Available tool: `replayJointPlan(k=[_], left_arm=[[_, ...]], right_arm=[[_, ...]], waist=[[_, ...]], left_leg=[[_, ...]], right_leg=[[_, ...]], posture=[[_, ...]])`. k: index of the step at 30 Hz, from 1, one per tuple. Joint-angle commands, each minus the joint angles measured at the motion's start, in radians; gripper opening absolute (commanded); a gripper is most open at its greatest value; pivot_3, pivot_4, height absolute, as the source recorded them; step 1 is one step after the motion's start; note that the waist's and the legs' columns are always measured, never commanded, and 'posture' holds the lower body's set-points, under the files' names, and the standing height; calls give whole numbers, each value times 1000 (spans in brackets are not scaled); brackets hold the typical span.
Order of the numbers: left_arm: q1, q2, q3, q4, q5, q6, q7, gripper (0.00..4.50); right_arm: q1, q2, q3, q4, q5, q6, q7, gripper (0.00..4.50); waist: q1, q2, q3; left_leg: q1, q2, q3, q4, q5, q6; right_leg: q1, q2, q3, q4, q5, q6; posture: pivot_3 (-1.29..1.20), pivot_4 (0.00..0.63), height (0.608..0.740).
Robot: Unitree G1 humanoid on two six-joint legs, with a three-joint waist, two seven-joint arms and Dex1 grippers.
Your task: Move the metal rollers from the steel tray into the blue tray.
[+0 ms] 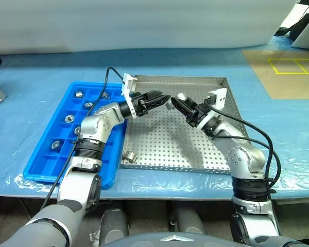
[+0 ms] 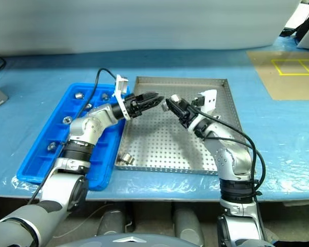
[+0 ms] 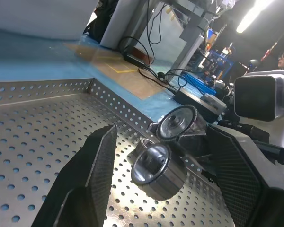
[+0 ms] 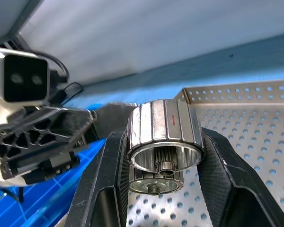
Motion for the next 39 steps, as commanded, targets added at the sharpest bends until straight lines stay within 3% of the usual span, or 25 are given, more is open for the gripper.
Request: replayJointPlan(k=[1,14,22,39], left_arm=[[-22,11,13,-24,22,-98,-15,3130],[26,79,-134,-4,191,-297,-130,3130],[-56,-14,-80,97,208,-353,19,3130],[-16,-60,-145,55,233,-320,-3,3130]], right_arm=[[-9,-3,-16,-52,27,4,-9,1634],[-130,36,-130,-27,148,75,-124,1634],[-108,28,-84,-48,139,85,-110,1634],[-119,47,-44,-72,148,83,-123,1634]], waist=[[-1,0,0],[-1,0,0],[4,0,0],[5,0,0]], left_leg=[[0,0,0,0,-1,-3],[2,0,1,-4,0,-4],[2,0,1,-2,0,-4],[2,0,1,-3,0,-4]], right_leg=[[0,0,0,0,0,0],[-1,0,1,0,0,0],[-1,0,1,1,0,0],[-1,0,2,1,0,0]], posture=[[-403,150,740],[-409,150,740],[-411,150,740],[-419,150,740]])
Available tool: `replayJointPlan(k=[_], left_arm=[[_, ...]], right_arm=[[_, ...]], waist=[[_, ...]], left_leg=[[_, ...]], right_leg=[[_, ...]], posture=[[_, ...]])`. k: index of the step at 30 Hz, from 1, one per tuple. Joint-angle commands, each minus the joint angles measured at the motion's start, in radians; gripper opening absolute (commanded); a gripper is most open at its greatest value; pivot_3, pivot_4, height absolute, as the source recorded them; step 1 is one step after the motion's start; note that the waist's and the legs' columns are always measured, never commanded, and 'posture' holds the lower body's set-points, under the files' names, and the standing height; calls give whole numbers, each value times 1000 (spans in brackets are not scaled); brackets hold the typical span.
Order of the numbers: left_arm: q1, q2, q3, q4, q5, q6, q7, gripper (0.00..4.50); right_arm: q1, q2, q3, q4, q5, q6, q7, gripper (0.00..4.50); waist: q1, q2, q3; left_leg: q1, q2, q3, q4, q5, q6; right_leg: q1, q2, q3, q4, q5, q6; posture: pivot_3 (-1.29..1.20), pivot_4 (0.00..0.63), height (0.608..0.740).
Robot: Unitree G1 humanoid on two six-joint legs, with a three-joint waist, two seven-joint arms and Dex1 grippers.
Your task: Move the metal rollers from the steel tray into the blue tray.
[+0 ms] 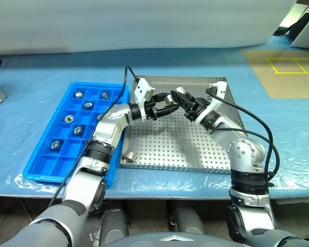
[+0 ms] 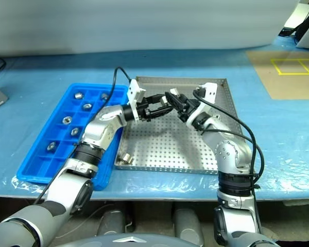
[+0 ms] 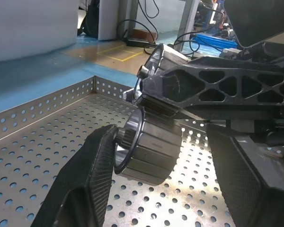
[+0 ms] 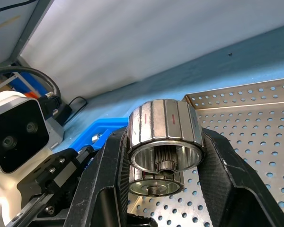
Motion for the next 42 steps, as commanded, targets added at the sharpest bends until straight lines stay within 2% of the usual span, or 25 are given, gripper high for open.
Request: replayJointPlan(k=[1,5,8,11,26,29,32,35,36,38,42], left_arm=[[-22,-12,-11,-3,13,-12,5,3130],[-32,-13,-7,17,23,-10,17,3130],[-46,-14,4,37,27,1,36,2526],[-57,-14,2,41,43,-14,58,1582],[-82,-8,28,79,69,-42,106,1582],[-86,-8,53,69,50,-73,108,1582],[-79,-9,79,27,-15,-24,65,1582],[-45,3,71,-29,-69,0,-34,985],[-38,10,60,-42,-71,17,-49,645],[-42,11,41,-36,-31,16,-8,32],[-64,3,45,17,-2,-10,37,32]], right_arm=[[-37,10,3,-77,31,-13,3,1634],[-33,10,4,-82,29,-11,-2,1634],[-31,8,4,-84,27,-11,-1,1634],[-30,3,7,-78,18,-16,4,1634],[-15,-6,26,-66,-2,-24,20,1634],[-12,-4,25,-66,6,-20,23,1634],[-8,-7,27,-66,5,-21,26,1634],[-4,-10,31,-65,1,-23,27,1634],[-2,-11,32,-65,1,-23,27,1634],[1,-14,34,-65,-1,-23,27,1634],[8,-23,29,-62,-9,-24,23,1634]], waist=[[0,0,0],[0,0,0],[0,0,0],[0,0,0],[1,0,0],[2,0,0],[2,0,0],[2,0,0],[1,0,0],[2,0,0],[10,0,0]], left_leg=[[0,0,0,0,0,0],[0,0,0,0,0,0],[0,0,0,0,0,0],[0,0,0,0,0,0],[0,0,0,0,0,0],[0,0,0,0,0,0],[0,0,0,0,0,0],[0,0,0,0,0,0],[0,0,0,0,0,0],[0,0,0,0,0,0],[0,0,0,0,0,0]], right_leg=[[0,0,0,0,0,0],[0,0,0,0,0,0],[0,0,0,0,0,0],[0,0,0,0,0,0],[0,0,0,0,0,0],[0,0,0,0,0,0],[0,0,0,0,0,0],[0,0,0,0,0,0],[0,0,0,0,0,0],[0,0,0,0,0,0],[0,0,0,0,0,0]], posture=[[-420,150,740],[-422,150,740],[-424,150,740],[-422,150,740],[-411,150,740],[-410,150,740],[-408,150,740],[-408,150,740],[-408,150,740],[-407,150,740],[-409,150,740]])
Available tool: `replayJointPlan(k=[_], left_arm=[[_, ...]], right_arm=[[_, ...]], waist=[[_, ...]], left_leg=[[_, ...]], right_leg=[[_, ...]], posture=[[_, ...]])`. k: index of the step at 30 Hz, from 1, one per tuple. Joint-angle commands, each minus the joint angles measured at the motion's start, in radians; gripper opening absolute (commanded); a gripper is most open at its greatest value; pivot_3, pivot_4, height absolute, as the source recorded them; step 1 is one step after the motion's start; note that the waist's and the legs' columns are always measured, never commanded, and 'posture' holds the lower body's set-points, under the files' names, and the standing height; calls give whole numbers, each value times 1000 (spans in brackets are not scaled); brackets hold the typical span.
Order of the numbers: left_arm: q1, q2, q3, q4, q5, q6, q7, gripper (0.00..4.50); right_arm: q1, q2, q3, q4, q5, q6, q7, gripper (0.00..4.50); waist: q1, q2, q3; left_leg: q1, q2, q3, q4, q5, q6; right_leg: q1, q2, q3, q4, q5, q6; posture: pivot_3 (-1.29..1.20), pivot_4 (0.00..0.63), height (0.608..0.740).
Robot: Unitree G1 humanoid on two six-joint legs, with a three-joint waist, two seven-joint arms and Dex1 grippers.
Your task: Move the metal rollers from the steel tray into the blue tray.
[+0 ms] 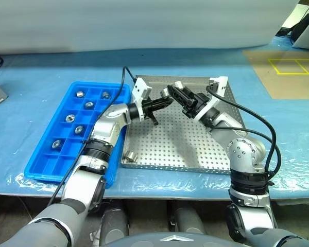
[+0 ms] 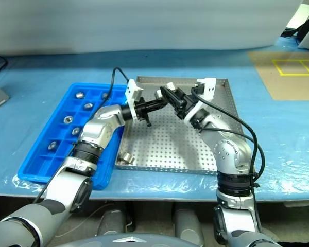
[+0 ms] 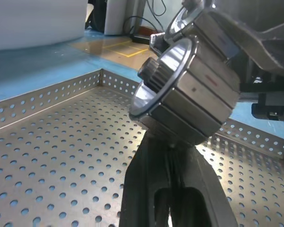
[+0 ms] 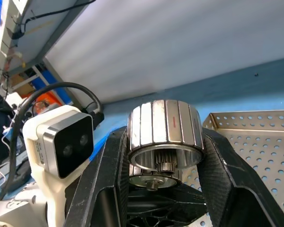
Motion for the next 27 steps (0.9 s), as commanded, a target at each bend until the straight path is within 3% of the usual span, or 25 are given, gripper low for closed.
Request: replayJointPlan(k=[1,6,10,13,17,22,27], left_arm=[[-46,-1,17,-17,10,-53,24,32],[-41,14,-3,10,54,-81,29,32],[-39,53,-63,134,205,-273,98,32],[-37,59,-56,162,180,-276,35,653],[-42,70,-80,163,223,-326,38,1942],[-30,71,-92,124,221,-365,-19,1942],[-47,45,-82,122,239,-452,43,1942]], right_arm=[[14,-17,-2,-2,-9,5,-4,1634],[24,-21,-25,11,6,11,-15,1634],[17,-19,-38,28,9,9,-27,1634],[12,-20,-30,33,2,5,-25,1634],[7,-19,-23,37,-1,3,-21,1634],[4,-19,-13,45,-12,-1,-13,1634],[10,-15,4,46,-26,-5,-2,1634]], waist=[[4,0,0],[6,0,0],[4,0,0],[5,0,0],[9,0,0],[9,0,0],[8,0,0]], left_leg=[[0,0,0,0,0,0],[0,0,0,-1,0,0],[0,0,0,-1,0,0],[1,0,0,-1,0,-1],[0,0,0,-1,0,0],[0,0,0,-1,0,0],[0,0,0,0,0,0]], right_leg=[[0,0,0,0,0,0],[0,0,0,0,0,0],[0,0,0,0,0,0],[0,1,0,0,0,0],[0,0,0,0,0,0],[0,0,0,0,0,0],[0,0,0,0,0,0]], posture=[[-409,150,740],[-412,150,740],[-412,150,740],[-410,150,740],[-402,150,740],[-399,150,740],[-400,150,740]])
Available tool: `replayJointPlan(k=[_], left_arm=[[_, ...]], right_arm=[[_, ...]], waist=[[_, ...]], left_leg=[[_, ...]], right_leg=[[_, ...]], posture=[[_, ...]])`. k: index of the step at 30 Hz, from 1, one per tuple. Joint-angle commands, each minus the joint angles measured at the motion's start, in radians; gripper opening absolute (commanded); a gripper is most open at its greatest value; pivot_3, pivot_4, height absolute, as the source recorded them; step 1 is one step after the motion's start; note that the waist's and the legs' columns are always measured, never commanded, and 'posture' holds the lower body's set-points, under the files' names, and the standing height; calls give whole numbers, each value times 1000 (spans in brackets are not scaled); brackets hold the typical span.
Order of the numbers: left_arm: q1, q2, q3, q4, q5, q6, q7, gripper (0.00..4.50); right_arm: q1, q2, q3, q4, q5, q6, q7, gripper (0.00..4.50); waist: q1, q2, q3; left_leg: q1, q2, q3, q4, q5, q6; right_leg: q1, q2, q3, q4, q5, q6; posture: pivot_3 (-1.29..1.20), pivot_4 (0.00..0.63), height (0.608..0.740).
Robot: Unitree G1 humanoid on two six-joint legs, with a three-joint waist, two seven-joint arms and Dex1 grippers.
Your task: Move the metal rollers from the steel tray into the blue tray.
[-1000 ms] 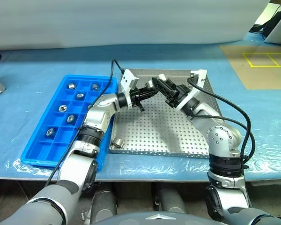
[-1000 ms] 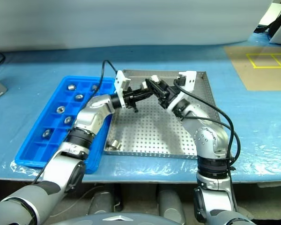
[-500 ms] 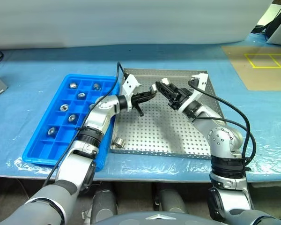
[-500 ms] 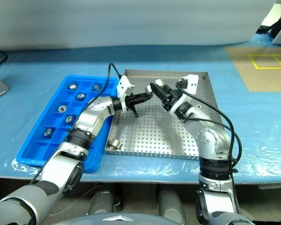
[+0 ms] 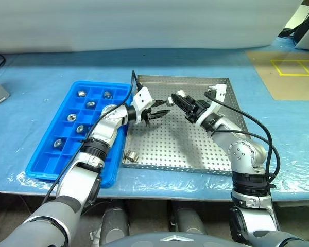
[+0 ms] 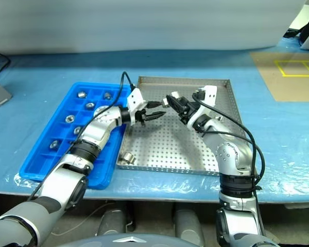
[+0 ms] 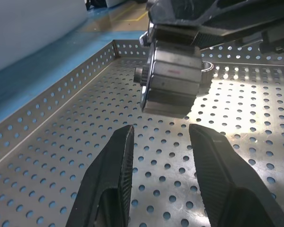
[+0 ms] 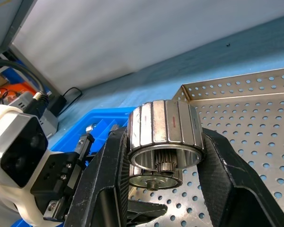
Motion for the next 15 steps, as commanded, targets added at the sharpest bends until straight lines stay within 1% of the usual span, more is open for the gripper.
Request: replayJointPlan(k=[1,4,11,15], left_arm=[[-33,-23,19,-36,7,-83,66,1942],[-49,-34,23,-43,4,-99,84,1942],[-49,-63,22,-63,-25,-45,66,1942],[-45,-82,18,-127,-55,5,44,1942]], right_arm=[[-12,4,17,-16,-12,-26,22,1634],[-7,5,20,-12,-20,-28,27,1634],[-6,11,30,-3,-31,-35,30,1634],[1,15,37,-11,-38,-33,29,1634]], waist=[[0,0,0],[0,0,0],[0,0,0],[0,0,0]], left_leg=[[0,0,0,0,0,0],[0,0,0,0,0,0],[0,0,0,0,0,0],[0,0,0,0,0,0]], right_leg=[[0,0,0,0,0,0],[0,0,0,0,0,0],[0,0,0,0,0,0],[0,0,0,0,0,0]], posture=[[-400,150,740],[-395,150,740],[-396,150,740],[-406,150,740]])
